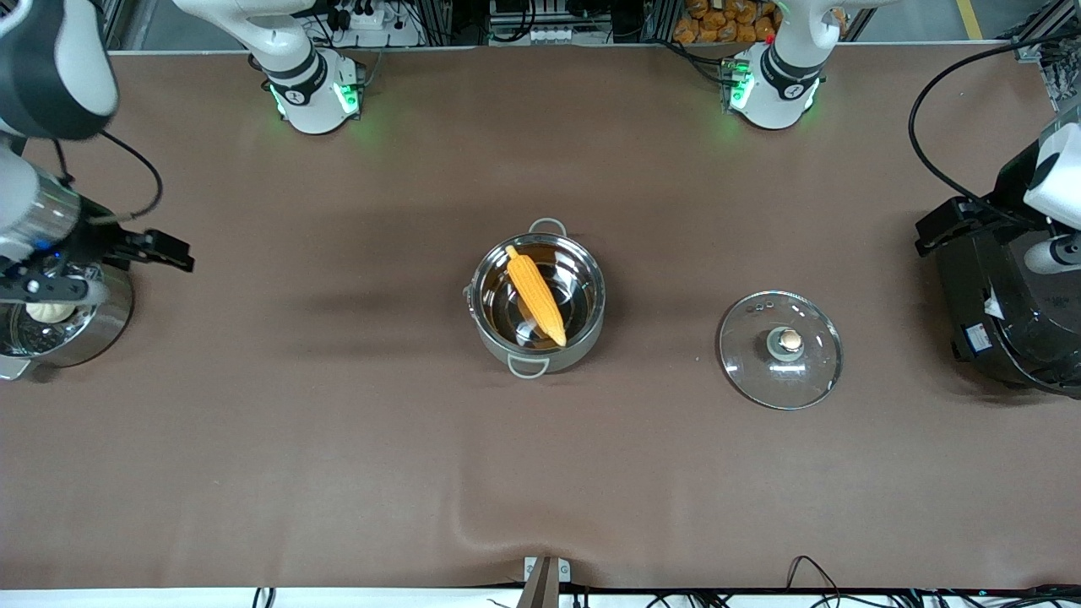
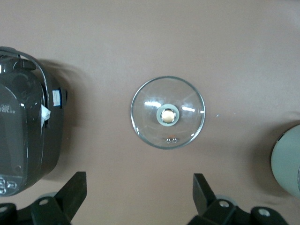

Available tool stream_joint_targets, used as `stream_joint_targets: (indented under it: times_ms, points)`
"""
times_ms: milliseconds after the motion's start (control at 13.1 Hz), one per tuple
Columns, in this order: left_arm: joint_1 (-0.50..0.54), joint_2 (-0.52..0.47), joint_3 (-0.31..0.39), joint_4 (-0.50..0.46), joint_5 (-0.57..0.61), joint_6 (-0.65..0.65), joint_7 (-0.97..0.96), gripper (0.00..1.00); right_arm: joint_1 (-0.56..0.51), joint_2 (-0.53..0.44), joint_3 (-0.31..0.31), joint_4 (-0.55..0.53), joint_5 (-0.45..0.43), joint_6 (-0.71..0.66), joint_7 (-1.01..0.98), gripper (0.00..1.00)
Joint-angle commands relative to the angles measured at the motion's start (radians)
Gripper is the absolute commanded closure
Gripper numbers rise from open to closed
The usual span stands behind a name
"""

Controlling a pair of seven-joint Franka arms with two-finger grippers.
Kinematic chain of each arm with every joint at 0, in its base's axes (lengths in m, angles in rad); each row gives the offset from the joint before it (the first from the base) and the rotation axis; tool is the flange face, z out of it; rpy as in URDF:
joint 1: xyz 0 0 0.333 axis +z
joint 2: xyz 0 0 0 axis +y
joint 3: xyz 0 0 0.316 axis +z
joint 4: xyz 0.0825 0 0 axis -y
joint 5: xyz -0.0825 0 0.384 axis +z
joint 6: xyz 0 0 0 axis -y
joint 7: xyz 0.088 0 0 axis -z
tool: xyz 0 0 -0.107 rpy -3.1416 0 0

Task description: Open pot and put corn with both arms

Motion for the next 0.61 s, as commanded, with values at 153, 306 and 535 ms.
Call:
stream_joint_targets:
  times_ms: [153,306,535]
  points:
    - [0.003,-0.035,-0.010,-0.014,0.001,-0.042,0.017,0.00,-0.027,-0.037,0.002,0.084,0.011,-0.100,-0.061,0.00]
    - [-0.003,-0.046,-0.008,-0.013,0.001,-0.045,0.017,0.00,-0.029,-0.038,-0.005,0.135,0.010,-0.128,-0.061,0.00]
    - [-0.003,-0.052,-0.008,-0.012,0.001,-0.060,0.017,0.00,-0.035,-0.047,0.001,0.150,0.005,-0.160,-0.062,0.00]
